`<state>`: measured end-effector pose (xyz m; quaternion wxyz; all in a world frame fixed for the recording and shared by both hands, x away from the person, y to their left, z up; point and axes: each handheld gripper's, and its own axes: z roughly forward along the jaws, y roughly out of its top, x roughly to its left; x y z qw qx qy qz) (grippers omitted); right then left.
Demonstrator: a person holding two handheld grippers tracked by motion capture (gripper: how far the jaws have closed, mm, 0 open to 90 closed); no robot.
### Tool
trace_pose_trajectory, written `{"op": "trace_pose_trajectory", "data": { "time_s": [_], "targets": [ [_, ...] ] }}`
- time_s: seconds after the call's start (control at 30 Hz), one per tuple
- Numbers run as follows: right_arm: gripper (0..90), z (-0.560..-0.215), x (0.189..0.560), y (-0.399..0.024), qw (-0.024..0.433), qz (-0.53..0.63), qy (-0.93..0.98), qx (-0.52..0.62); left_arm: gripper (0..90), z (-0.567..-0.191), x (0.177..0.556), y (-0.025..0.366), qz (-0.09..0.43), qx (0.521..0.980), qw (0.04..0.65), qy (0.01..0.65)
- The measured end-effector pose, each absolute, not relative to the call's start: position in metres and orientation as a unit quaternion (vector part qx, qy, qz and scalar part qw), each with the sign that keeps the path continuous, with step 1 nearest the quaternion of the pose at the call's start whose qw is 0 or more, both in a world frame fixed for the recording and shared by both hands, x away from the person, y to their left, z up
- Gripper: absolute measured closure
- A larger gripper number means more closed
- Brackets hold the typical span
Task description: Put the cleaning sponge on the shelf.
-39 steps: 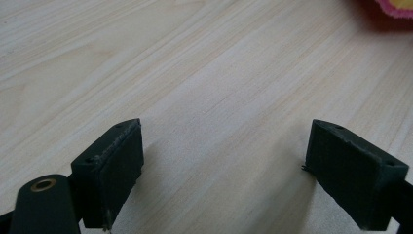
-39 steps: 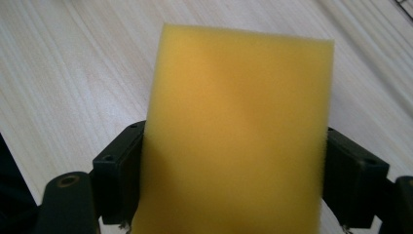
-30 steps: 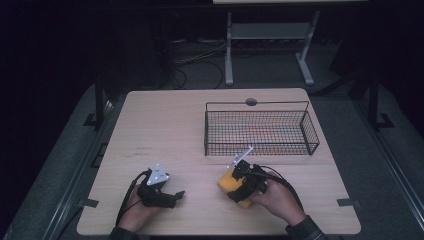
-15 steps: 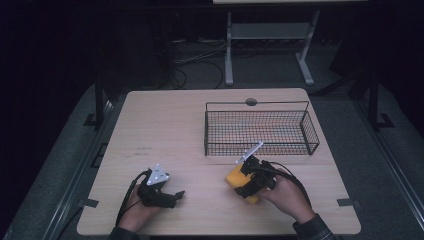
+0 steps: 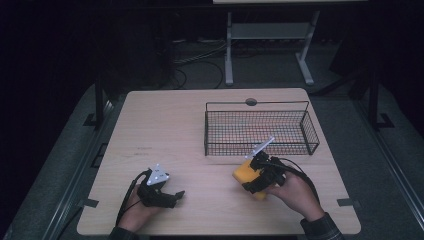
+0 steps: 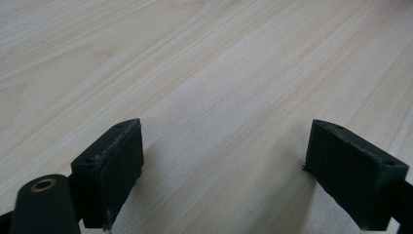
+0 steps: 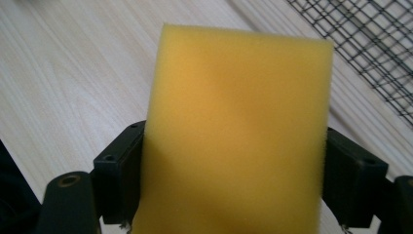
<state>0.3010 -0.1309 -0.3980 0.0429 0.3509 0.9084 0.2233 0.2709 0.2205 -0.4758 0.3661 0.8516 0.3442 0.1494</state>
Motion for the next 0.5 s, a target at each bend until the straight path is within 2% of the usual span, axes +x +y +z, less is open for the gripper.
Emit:
{"op": "trace_pose_trajectory", "data": {
  "time_s": [0.5],
  "targets": [
    [21.3, -0.382, 0.306, -0.161, 0.061, 0.228, 0.896, 0.377, 13.1, -0.476, 0.271, 0.221, 0.15, 0.852, 0.365, 0.343]
  ]
}}
